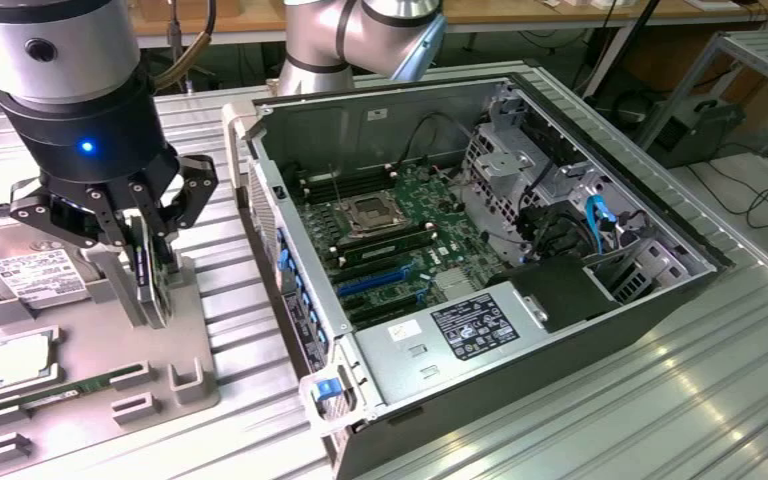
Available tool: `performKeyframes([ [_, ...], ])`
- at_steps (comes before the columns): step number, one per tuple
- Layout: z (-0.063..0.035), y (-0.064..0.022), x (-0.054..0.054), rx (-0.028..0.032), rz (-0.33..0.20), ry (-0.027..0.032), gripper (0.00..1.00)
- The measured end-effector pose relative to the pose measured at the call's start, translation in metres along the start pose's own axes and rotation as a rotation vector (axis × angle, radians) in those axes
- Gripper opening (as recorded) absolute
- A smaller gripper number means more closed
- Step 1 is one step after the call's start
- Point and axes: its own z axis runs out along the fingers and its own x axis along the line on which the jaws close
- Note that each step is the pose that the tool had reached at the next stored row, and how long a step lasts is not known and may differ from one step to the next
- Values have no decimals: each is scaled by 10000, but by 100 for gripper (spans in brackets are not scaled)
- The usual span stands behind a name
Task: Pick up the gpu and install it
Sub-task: 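Pick up the gpu and move the gpu toward the slot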
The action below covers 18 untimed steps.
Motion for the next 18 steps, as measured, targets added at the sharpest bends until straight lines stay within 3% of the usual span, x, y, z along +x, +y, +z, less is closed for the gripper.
performKeyframes([
  [9, -194, 5, -13, 0, -1, 2, 27],
  [11, -359, 10, -28, 0, -1, 8, 27],
  [15, -596, 13, -49, 0, 0, 17, 27],
  [18, -637, 15, -53, 1, 1, 20, 27],
])
